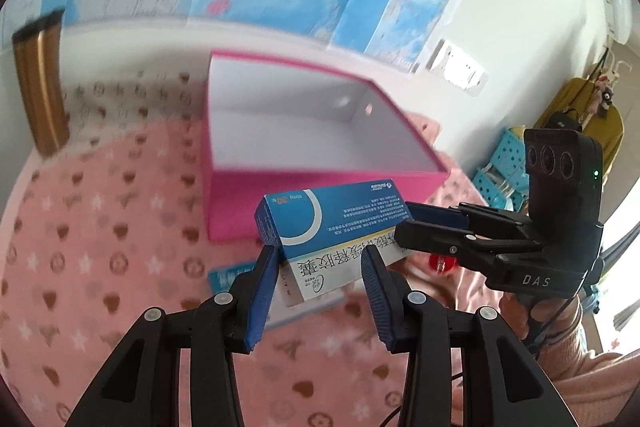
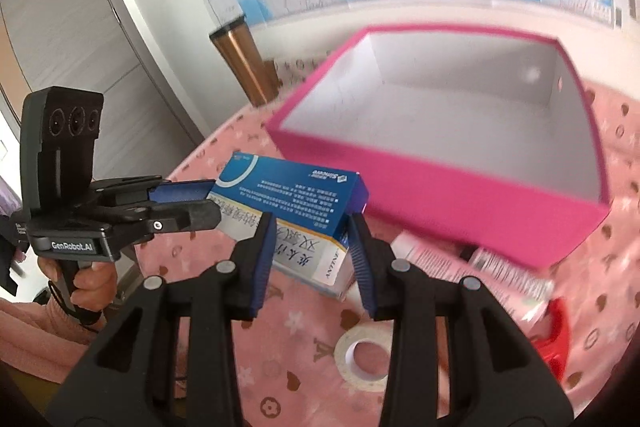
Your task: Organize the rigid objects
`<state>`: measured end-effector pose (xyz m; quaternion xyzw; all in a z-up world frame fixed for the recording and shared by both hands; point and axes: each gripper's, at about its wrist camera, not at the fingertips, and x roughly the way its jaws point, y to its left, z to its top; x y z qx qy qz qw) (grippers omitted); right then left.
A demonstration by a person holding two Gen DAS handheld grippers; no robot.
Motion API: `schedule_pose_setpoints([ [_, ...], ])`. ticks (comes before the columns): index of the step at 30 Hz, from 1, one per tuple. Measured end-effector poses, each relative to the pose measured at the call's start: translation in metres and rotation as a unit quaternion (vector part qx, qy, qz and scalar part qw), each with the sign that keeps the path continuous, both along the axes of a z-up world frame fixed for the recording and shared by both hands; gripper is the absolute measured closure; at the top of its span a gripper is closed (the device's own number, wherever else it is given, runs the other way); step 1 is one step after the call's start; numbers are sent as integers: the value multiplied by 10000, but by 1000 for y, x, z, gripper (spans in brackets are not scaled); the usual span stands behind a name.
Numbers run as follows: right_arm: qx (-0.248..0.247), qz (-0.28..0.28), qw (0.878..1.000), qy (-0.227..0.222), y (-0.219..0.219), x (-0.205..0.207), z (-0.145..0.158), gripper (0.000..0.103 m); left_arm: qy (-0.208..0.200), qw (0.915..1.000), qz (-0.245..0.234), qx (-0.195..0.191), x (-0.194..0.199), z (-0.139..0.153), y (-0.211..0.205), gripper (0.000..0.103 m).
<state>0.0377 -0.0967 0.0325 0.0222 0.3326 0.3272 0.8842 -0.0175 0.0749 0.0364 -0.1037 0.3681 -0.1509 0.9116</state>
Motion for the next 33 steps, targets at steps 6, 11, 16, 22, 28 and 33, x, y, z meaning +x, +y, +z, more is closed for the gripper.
schedule_pose_setpoints([
  [6,63,-52,9995,-306,-4,11,31,63,-255,9994,30,237,23,25,-4,61],
  [11,67,-154,9990,-412,-2,38,39,63,-213,9992,89,338,49,33,-4,61],
  [16,67,-212,9993,-305,-4,65,36,63,-32,9987,248,443,77,28,-2,61],
  [22,-16,-220,9998,-14,-3,94,17,63,368,9972,423,501,102,9,4,61],
  [28,-27,-151,9993,341,-2,114,-3,63,592,9947,535,653,114,-5,5,61],
  [33,-100,-179,9981,573,1,126,-14,63,658,9935,561,737,120,-8,5,60],
])
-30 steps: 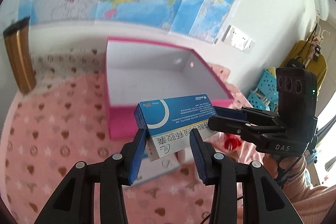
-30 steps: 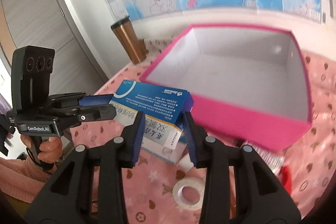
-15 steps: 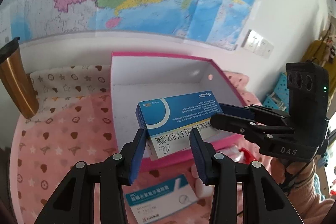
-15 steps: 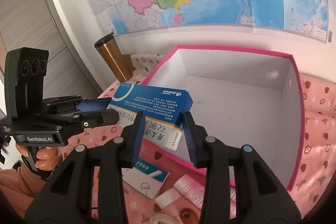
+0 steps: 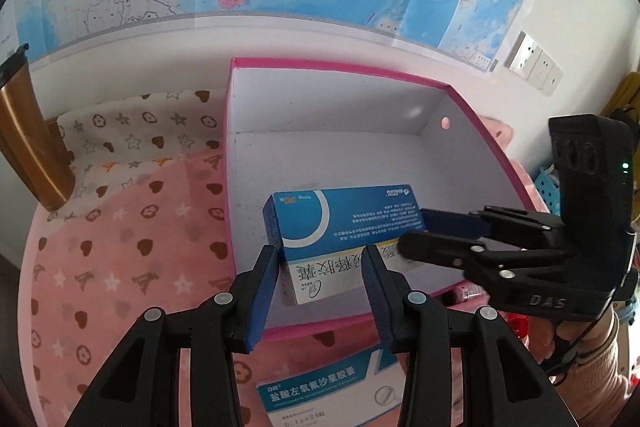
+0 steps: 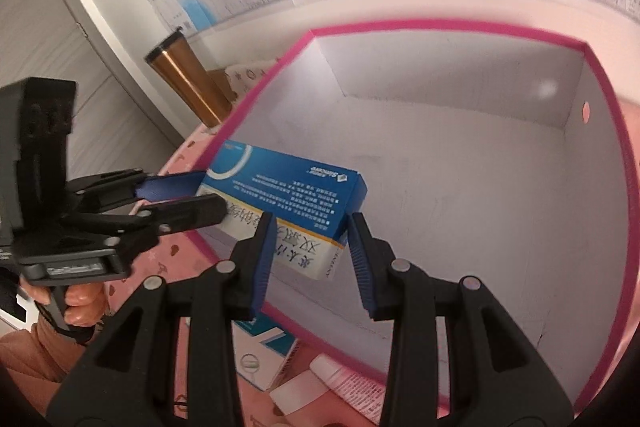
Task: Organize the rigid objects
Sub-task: 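Lower the blue-and-white box into the magenta box and open the right gripper, then move the right gripper to the red corkscrew and grasp its handle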
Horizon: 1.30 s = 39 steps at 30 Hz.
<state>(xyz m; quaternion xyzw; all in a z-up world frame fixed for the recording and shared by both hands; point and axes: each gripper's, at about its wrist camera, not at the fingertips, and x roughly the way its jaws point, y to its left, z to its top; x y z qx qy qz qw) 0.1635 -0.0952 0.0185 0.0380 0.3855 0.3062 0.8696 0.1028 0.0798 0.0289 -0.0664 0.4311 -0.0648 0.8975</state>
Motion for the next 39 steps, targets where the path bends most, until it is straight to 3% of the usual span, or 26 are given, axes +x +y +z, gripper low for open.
schedule_pose_setpoints([
  [6,51,-1,9996,287,3,12,-12,63,33,10000,45,31,6,0,0,60],
  [15,32,-134,9999,60,-4,3,-8,63,-1,10000,-1,-32,-4,5,-1,58],
  [22,107,-180,9973,-705,-32,-46,12,60,-690,9970,-321,-167,-44,27,-12,44],
  [25,142,-207,9952,-947,-49,-70,18,60,-839,9948,-514,-263,-60,28,-22,44],
  [31,104,-422,9937,-1037,-77,-107,11,60,-759,9910,-925,-601,-80,15,-46,43],
  [39,-113,-969,9927,-710,-109,-142,-31,60,-459,9870,-1296,-830,-88,-13,-80,43],
])
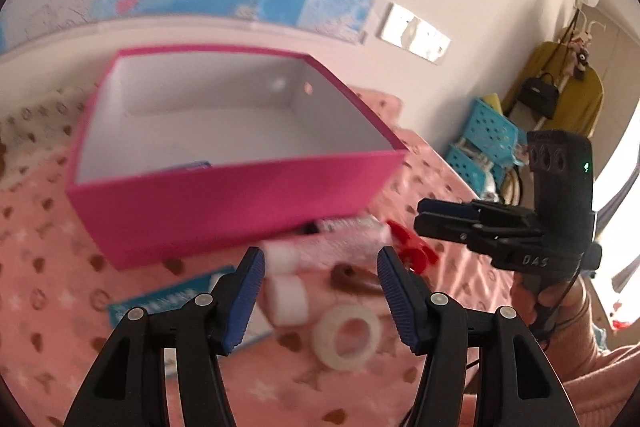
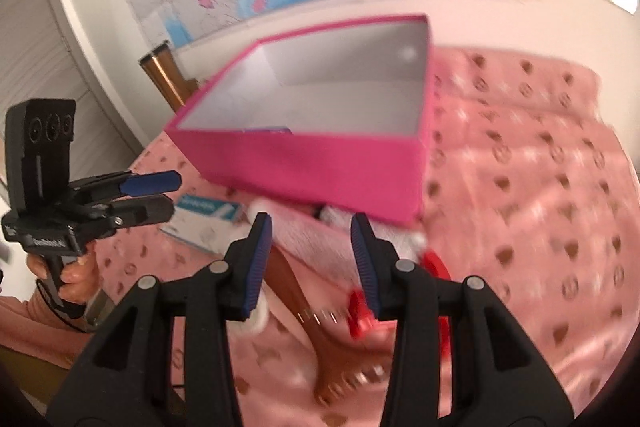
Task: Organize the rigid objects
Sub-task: 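Move the right gripper to the red corkscrew and grasp its handle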
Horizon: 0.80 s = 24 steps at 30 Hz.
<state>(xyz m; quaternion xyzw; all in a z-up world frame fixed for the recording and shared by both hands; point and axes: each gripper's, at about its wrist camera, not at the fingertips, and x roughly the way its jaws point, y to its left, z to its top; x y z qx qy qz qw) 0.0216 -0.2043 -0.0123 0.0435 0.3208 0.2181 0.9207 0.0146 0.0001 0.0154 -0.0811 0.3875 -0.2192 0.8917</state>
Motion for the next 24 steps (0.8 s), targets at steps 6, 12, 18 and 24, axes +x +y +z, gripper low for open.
schedule_pose_setpoints([
  [6,203,-514,9981,261,-32,-12,-22,60,142,9995,-273,47,-1,-12,-25,43],
  [12,824,-751,9913,701,-59,-15,-46,60,154,9978,-638,92,-1,-16,-54,43],
  [18,1353,-721,9844,859,-72,-16,-54,60,246,9942,-1026,195,6,-24,-86,43],
  [24,1855,-645,9744,1098,-75,-9,-64,60,316,9907,-1291,296,15,-31,-110,44],
])
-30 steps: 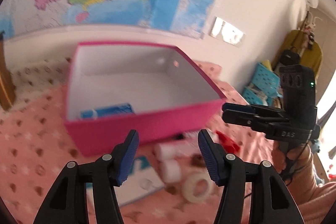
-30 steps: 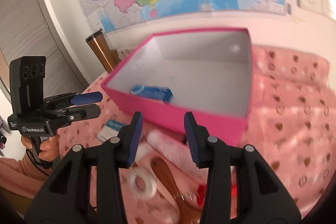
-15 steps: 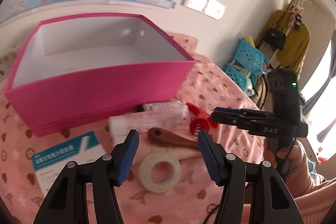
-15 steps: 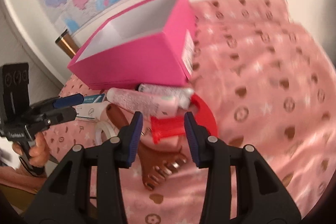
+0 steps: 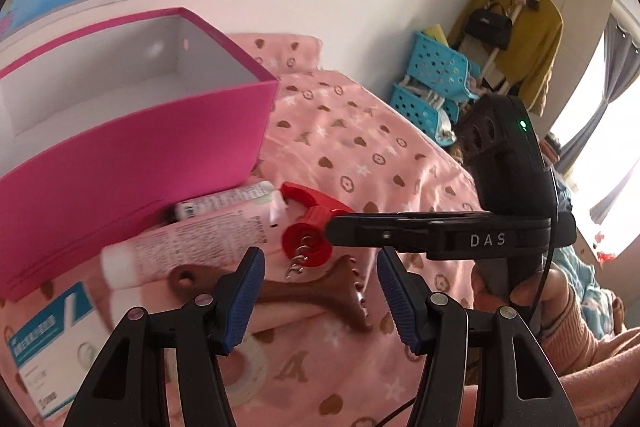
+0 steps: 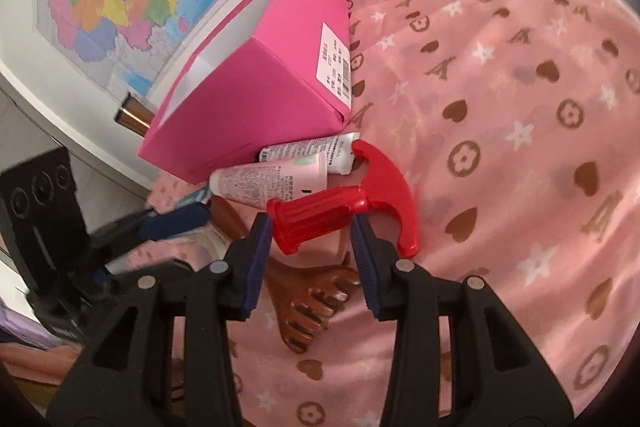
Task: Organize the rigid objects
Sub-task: 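Move the right gripper to the red corkscrew and grasp its handle, then lift the red corkscrew with the right gripper over the magenta box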
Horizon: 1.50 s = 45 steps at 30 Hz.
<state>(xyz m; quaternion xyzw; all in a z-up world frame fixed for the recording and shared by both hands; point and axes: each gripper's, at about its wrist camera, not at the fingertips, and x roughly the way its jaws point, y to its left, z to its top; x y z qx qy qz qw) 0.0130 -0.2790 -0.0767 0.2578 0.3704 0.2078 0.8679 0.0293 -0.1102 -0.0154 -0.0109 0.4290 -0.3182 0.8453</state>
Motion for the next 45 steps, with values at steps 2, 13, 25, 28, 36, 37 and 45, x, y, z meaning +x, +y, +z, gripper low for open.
schedule_pose_setpoints([
  [2,254,-15,9996,92,-4,3,-4,59,21,10000,-41,72,3,-4,-6,44],
  [13,1056,-312,9927,491,-19,17,-20,53,177,9994,-5,292,25,-20,-21,55],
  [25,1381,-720,9866,490,-22,30,-18,53,299,9987,-140,377,32,-32,-35,76],
  [28,1204,-802,9883,479,-16,33,-16,54,296,9990,-160,302,31,-32,-33,76],
  [36,985,-836,9910,344,-20,37,-19,70,335,9992,-9,235,32,-28,-24,75],
  [37,1001,-835,9911,256,-21,34,-18,72,326,9992,-3,217,31,-27,-22,73],
  [45,494,-635,9956,-488,-14,5,18,76,219,9997,-75,-109,26,-12,-19,66],
])
